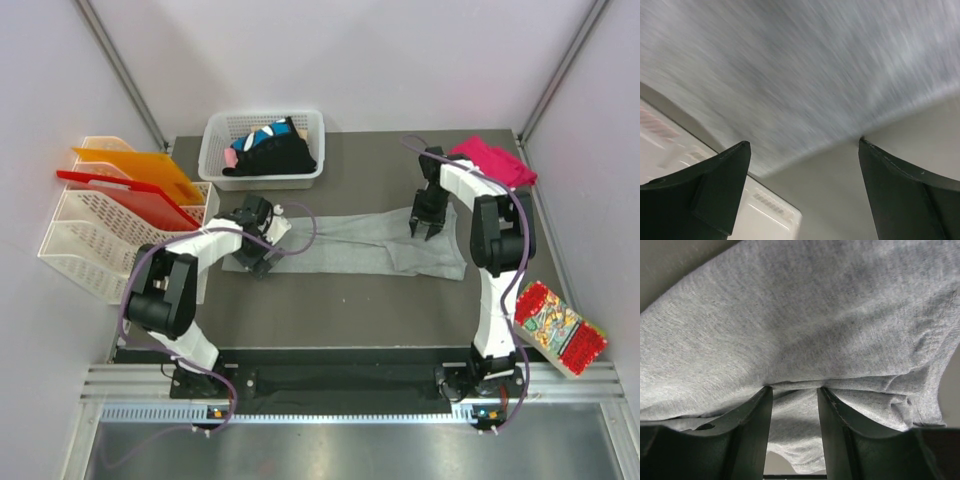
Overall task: Fold and stack the t-shirts
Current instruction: Fold the other side of the tshirt into a rectangle
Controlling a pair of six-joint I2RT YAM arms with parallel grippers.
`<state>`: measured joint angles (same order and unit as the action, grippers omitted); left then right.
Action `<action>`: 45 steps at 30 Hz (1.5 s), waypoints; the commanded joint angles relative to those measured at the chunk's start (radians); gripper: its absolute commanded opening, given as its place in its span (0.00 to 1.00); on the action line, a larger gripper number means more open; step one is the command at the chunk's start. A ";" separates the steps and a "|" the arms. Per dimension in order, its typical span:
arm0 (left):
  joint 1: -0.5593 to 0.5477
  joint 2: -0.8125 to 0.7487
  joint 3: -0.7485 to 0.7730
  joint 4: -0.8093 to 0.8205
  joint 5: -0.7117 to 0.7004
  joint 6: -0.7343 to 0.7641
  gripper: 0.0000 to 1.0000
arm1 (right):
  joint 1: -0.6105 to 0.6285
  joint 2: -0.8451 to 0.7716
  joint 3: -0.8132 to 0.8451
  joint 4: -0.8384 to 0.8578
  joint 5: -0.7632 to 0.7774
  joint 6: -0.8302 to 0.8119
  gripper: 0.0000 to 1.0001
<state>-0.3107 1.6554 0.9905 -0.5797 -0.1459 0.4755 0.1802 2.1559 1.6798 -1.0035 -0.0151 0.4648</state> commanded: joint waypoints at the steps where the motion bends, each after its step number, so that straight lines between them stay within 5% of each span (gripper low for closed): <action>1: 0.001 -0.017 -0.052 -0.249 0.124 -0.014 0.94 | -0.048 0.091 0.041 0.114 0.060 -0.005 0.42; 10: -0.033 -0.002 -0.021 -0.330 0.233 -0.043 0.92 | -0.067 0.072 0.046 0.100 0.099 -0.034 0.41; 19: -0.037 0.029 0.309 -0.335 0.200 -0.071 0.93 | -0.053 -0.051 0.054 0.083 0.073 -0.029 0.42; 32: -0.024 0.115 0.062 -0.075 0.052 -0.121 0.91 | -0.051 -0.093 -0.048 0.112 0.107 -0.038 0.42; 45: -0.004 0.161 0.022 -0.186 0.291 -0.143 0.90 | -0.064 -0.108 -0.038 0.091 0.125 -0.037 0.41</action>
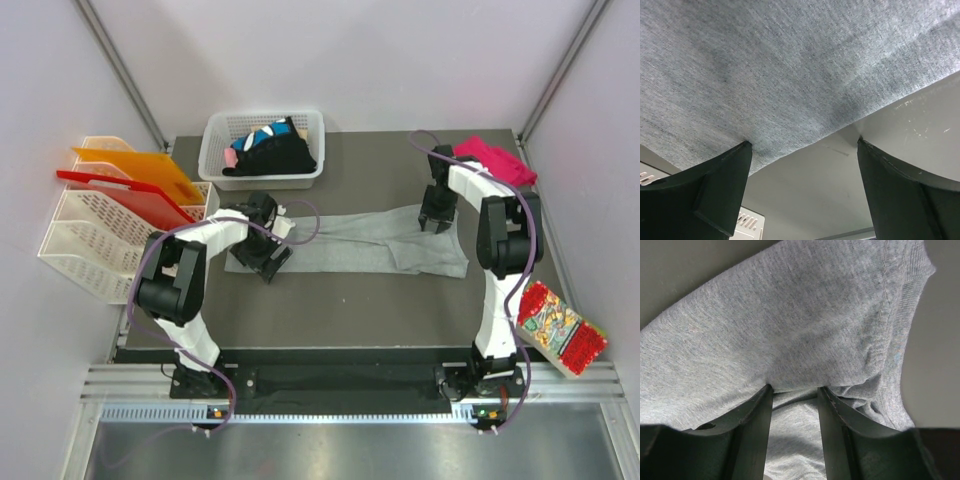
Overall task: Fold and stack the t-shirts
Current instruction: Fold the other side of the tshirt into a rectangle
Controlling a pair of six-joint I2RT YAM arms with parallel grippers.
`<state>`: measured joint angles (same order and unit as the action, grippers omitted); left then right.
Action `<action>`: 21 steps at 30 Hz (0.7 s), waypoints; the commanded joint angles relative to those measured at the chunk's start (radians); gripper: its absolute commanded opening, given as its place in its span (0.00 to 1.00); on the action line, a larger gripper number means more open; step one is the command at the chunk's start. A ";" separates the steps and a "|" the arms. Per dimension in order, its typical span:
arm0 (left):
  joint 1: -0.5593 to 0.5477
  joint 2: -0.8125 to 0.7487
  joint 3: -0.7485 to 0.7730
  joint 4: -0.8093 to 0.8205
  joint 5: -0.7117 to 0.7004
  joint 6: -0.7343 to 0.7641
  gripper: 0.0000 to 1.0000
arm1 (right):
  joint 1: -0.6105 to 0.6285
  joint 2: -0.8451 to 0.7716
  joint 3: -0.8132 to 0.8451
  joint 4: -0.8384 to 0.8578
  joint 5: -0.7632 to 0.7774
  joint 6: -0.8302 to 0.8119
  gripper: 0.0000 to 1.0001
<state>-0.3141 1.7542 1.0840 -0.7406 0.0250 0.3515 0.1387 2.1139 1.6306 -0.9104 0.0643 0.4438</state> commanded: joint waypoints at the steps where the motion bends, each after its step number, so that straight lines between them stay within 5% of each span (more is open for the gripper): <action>1: 0.000 0.071 -0.075 -0.032 0.130 -0.013 0.90 | -0.025 -0.068 0.008 -0.002 0.051 -0.017 0.41; 12: -0.019 0.139 -0.050 -0.198 0.251 0.081 0.86 | -0.067 -0.117 -0.015 -0.005 0.055 -0.022 0.41; 21: -0.031 0.094 0.060 -0.503 0.441 0.250 0.80 | -0.064 -0.130 0.002 -0.036 0.055 -0.019 0.41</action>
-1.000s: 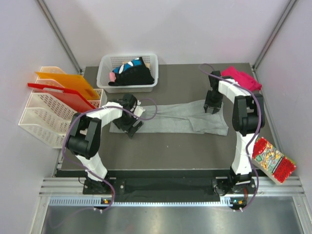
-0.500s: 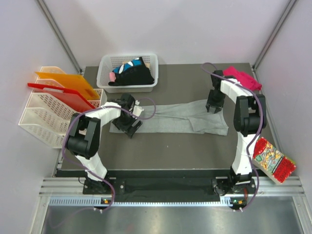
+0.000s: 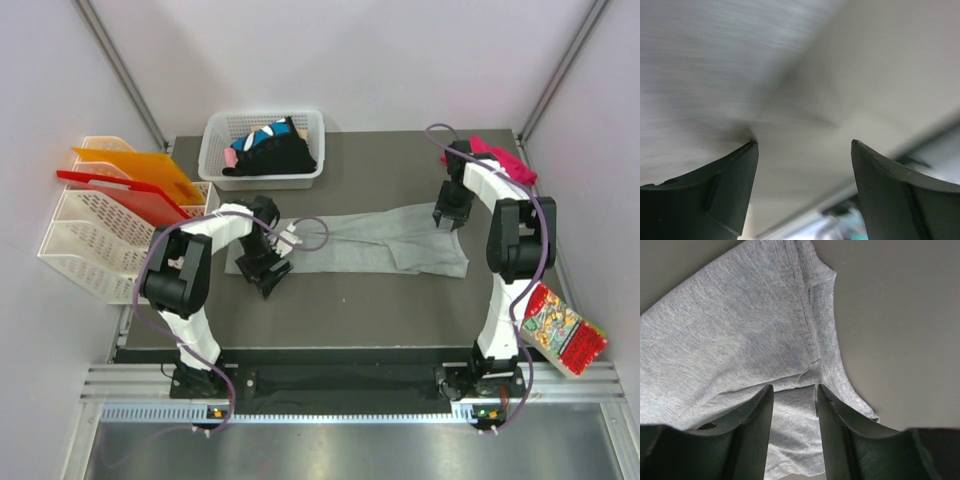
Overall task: Fold and stack the t-shirts
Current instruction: Fold the other side of the tshirt into a rectangle, then rotate the tshirt 10 degrees
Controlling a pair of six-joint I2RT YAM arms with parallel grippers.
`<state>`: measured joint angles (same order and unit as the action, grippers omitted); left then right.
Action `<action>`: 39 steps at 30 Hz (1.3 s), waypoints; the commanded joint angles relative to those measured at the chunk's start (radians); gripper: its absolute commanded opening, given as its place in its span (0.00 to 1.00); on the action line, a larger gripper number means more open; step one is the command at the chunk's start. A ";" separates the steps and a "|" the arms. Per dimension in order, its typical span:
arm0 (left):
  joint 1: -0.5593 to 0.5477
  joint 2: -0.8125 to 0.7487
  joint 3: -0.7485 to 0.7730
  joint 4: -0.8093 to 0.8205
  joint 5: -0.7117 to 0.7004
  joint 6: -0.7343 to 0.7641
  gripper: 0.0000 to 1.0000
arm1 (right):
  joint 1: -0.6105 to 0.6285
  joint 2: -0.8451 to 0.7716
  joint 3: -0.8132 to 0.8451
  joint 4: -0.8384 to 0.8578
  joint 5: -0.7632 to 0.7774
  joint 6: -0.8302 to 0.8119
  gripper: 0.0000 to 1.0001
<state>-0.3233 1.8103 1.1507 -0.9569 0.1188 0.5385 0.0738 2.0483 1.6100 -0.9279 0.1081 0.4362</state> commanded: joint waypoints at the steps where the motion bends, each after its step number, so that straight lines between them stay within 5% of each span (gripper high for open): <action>1: -0.022 0.034 0.012 -0.308 0.375 0.069 0.79 | 0.004 -0.066 0.022 -0.019 0.012 -0.008 0.41; 8: -0.022 0.004 0.125 -0.453 0.550 0.084 0.79 | 0.105 -0.030 0.073 -0.032 -0.005 0.009 0.41; 12: 0.000 -0.109 0.170 -0.204 0.394 -0.130 0.80 | 0.155 -0.010 0.117 -0.040 -0.002 0.022 0.41; 16: 0.010 -0.209 0.098 0.133 -0.018 -0.238 0.83 | 0.172 -0.010 0.107 -0.022 -0.001 0.033 0.41; 20: 0.010 -0.209 -0.023 0.345 -0.250 -0.259 0.83 | 0.172 -0.020 0.082 0.001 0.002 0.038 0.41; 29: 0.009 -0.051 -0.063 0.544 -0.367 -0.278 0.81 | 0.172 -0.068 -0.027 0.040 -0.004 0.035 0.42; 39: 0.009 0.027 -0.075 0.557 -0.367 -0.269 0.81 | 0.169 -0.057 -0.090 0.063 -0.005 0.038 0.43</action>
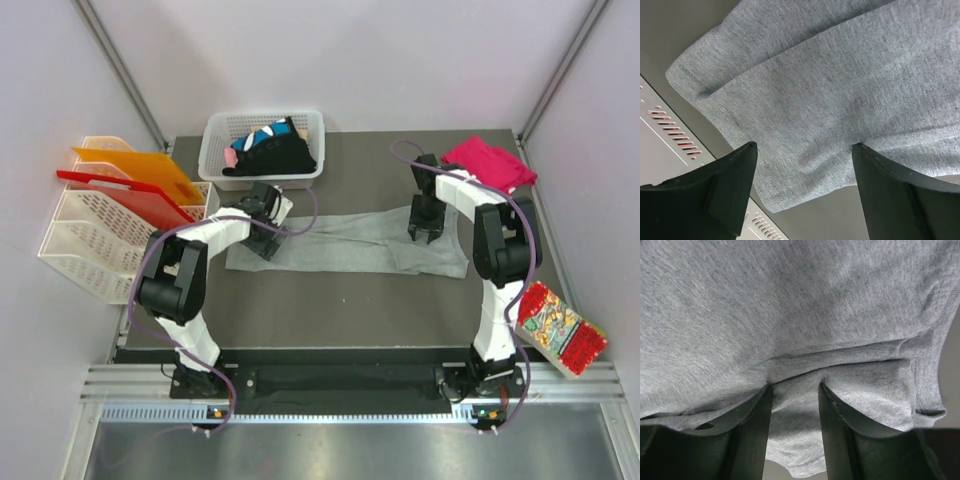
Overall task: Fold and stack the t-shirts
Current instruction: Rotate the tshirt 10 degrees
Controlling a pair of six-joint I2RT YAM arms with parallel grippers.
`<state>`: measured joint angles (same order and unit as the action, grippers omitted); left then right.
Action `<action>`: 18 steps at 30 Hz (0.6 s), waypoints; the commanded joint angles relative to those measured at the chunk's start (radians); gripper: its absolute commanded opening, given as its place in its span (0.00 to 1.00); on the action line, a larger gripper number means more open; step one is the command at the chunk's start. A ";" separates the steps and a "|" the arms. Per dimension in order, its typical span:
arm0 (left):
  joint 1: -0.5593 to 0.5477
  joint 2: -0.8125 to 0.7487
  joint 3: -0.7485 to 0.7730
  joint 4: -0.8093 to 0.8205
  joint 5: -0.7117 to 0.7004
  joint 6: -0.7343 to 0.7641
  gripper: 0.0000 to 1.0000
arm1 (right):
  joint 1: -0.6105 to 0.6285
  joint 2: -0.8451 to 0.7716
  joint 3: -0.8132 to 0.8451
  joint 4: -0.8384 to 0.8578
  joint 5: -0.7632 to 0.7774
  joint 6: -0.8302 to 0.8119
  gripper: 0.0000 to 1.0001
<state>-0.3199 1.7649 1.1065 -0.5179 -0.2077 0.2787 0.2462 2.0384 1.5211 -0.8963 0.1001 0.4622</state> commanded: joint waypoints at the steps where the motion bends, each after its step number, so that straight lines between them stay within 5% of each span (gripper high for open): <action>1: 0.002 0.074 -0.049 0.116 -0.041 -0.006 0.81 | -0.008 -0.041 0.002 0.036 0.006 0.012 0.43; 18: -0.225 0.074 -0.119 -0.186 -0.032 0.071 0.81 | -0.116 0.227 0.287 0.046 0.061 -0.077 0.43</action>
<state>-0.4530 1.7466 1.0531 -0.4885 -0.3569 0.3634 0.1764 2.1876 1.7405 -0.9897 0.0818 0.4217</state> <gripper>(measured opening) 0.808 0.429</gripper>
